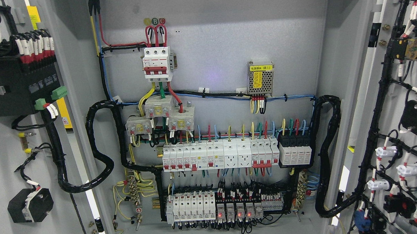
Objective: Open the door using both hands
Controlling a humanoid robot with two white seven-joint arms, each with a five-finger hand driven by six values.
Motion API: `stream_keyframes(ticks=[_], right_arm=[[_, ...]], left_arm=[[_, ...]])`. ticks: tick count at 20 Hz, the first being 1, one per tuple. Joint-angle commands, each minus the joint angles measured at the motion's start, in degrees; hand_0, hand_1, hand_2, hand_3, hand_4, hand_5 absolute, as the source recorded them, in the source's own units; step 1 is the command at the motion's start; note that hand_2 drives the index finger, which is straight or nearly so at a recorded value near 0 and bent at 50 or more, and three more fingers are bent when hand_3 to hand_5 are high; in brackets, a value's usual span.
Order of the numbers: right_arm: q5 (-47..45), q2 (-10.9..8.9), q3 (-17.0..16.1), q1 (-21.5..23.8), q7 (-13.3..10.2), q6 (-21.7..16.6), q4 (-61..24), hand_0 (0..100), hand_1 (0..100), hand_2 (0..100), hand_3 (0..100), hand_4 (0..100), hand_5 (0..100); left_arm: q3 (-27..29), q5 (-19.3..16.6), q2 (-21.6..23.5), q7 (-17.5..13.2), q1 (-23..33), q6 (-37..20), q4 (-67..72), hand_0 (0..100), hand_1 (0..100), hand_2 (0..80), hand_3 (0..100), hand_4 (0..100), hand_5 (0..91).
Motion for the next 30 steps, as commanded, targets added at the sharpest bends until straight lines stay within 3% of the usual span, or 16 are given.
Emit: stream_keyframes(ticks=[1,14,24,30], right_arm=[[-3.03,0.55,-2.66,0.38,0.04,0.45,0.15,22,2,0,0,0,0],[-7.17,1.08,-4.59,1.43,0.04,2.3,0.41,22,2,0,0,0,0],[-9.19,2.66,-6.09,1.7,0.04,2.48,0.5,22,3,0,0,0,0],[-9.28,3.45,-7.67,2.31,0.04,2.48,1.03,22,3,0,0,0,0]], left_arm=[[5.83,2.08,0.71,-0.45,-0.92,2.64,5.66,0,0,0.0,0,0,0.0],[9.88,7.79,8.0,-1.25,-3.12,6.07,12.43,0,0,0.0,0,0,0.0],[9.09,9.38,14.77,-1.25,-8.57,6.16,20.87,0,0,0.0,0,0,0.0],[9.35,9.38,15.3,-1.25,-9.01,6.16,22.54,0,0,0.0,0,0,0.0]])
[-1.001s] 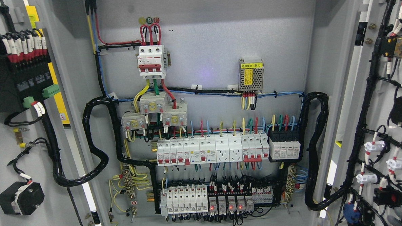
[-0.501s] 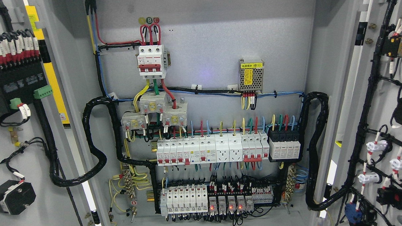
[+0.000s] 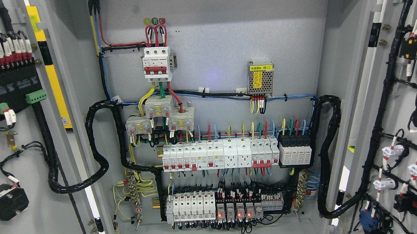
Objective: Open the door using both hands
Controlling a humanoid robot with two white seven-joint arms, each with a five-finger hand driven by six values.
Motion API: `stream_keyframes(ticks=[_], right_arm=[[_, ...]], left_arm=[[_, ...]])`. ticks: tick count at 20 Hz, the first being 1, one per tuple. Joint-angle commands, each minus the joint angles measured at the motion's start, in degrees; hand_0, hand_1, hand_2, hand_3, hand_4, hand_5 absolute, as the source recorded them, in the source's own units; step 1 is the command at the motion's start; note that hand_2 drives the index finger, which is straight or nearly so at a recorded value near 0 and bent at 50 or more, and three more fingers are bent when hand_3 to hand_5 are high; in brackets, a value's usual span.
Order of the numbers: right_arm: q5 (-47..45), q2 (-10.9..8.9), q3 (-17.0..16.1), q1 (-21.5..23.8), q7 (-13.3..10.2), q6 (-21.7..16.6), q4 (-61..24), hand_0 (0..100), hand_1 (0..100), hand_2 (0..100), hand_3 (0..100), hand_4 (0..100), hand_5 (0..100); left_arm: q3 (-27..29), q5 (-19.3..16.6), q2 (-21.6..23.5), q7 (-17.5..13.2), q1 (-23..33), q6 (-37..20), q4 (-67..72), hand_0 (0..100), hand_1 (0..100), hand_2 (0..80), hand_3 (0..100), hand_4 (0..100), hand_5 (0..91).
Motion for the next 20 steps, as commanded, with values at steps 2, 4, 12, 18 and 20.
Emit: stream_keyframes(ticks=[2,4,12,18,20], right_arm=[[-0.42,1.46,-2.58,0.65,0.02,0.01,0.64,22,3,0,0,0,0],[-0.42,1.81,-2.93,1.09,0.11,-0.08,0.72,22,3,0,0,0,0],[-1.56,1.9,-4.25,1.27,0.02,-0.08,1.52,22,3,0,0,0,0],[-1.65,1.9,-5.13,1.18,0.11,-0.08,2.83,22,3,0,0,0,0],[-1.65,1.81,-5.39,1.27,0.2,-0.08,3.18,22,3,0,0,0,0]], left_arm=[[0.79,0.71,4.49,0.03,-1.08,0.03,6.19,0,0,0.0,0,0,0.0],[0.79,1.76,5.27,-0.23,-1.08,0.12,6.36,0,0,0.0,0,0,0.0],[0.7,2.21,7.74,-0.68,-2.92,0.21,10.93,0,0,0.0,0,0,0.0],[0.52,2.21,9.32,-0.68,-5.38,0.21,15.15,0,0,0.0,0,0,0.0],[0.43,2.21,9.5,-0.68,-6.09,0.21,16.03,0,0,0.0,0,0,0.0]])
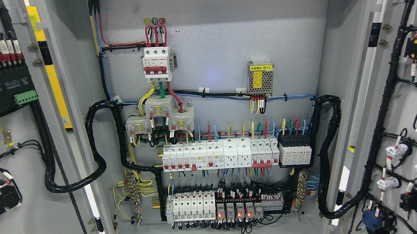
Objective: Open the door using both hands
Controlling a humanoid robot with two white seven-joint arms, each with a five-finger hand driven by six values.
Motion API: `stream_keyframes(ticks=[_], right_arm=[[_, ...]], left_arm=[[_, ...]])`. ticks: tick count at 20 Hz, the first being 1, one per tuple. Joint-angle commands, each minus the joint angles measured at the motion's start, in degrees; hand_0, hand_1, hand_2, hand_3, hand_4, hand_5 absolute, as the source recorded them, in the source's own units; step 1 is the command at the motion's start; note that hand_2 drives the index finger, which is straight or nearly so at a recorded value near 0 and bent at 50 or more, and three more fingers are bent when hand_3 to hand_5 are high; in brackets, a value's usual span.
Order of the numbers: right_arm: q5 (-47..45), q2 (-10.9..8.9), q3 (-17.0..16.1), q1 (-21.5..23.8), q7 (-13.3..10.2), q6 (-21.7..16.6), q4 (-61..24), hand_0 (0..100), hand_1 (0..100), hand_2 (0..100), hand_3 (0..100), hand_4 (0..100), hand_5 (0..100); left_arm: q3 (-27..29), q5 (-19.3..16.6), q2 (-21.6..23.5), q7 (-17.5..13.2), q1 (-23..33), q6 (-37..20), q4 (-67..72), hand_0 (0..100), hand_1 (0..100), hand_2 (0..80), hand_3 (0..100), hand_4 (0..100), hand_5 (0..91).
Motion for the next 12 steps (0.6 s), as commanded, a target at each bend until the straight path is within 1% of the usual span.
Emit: stream_keyframes(ticks=[1,6,12], right_arm=[[-0.25,0.27,-1.75,0.02,0.02,-0.01,1.76,22,3,0,0,0,0],[-0.33,0.09,-2.18,0.02,0.11,-0.1,2.02,22,3,0,0,0,0],[-0.33,-0.17,-2.45,-0.07,0.19,-0.1,2.02,22,3,0,0,0,0]], left_arm=[[-0.08,0.1,3.29,0.06,-2.05,0.01,6.5,0,0,0.0,0,0,0.0],[-0.17,0.01,4.08,0.06,-4.33,0.18,9.75,0,0,0.0,0,0,0.0],[-0.17,0.01,4.35,0.06,-4.33,0.18,9.66,0,0,0.0,0,0,0.0]])
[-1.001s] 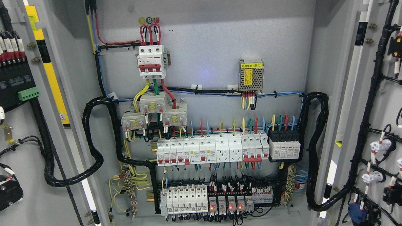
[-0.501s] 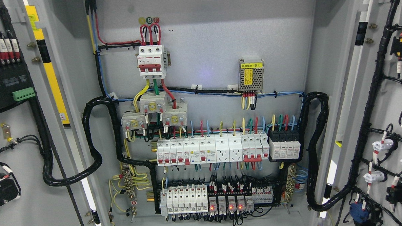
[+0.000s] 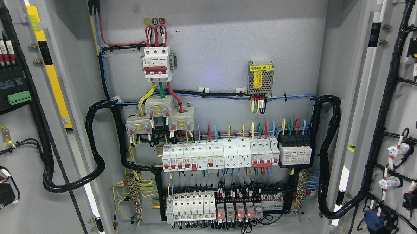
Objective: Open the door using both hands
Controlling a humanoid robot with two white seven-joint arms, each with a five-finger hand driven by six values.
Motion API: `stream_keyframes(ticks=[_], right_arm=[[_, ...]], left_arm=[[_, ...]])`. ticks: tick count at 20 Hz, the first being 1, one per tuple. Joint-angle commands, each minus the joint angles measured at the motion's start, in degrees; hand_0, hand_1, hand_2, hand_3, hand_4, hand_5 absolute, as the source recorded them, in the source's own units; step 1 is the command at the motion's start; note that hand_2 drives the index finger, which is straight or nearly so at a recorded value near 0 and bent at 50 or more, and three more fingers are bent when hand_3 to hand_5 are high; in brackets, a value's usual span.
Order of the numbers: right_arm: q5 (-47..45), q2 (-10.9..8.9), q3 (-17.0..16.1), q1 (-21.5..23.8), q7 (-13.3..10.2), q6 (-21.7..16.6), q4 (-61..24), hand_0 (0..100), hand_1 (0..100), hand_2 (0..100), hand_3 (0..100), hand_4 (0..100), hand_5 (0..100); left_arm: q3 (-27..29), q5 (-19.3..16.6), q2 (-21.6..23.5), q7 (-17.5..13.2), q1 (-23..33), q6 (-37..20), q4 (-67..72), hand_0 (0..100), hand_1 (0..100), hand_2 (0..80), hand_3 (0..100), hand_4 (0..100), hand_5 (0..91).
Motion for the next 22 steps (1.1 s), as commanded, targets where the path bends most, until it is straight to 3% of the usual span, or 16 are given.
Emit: stream_keyframes(ticks=[1,14,22], right_arm=[[-0.05,-0.23,-1.0,-0.17,0.03,-0.03,0.61,22,3,0,0,0,0],[0.04,-0.32,0.23,0.0,0.03,-0.03,-0.1,22,3,0,0,0,0],[0.04,-0.93,6.11,1.67,0.38,-1.25,-2.03,22,3,0,0,0,0]], left_arm=[[-0.06,-0.01,1.66,0.19,-0.75,0.02,3.49,0,0,0.0,0,0,0.0],[-1.29,0.08,1.14,0.28,0.92,-0.07,-5.3,0,0,0.0,0,0,0.0],[-1.47,1.58,-0.09,0.37,3.03,-0.15,-13.47,0,0,0.0,0,0,0.0]])
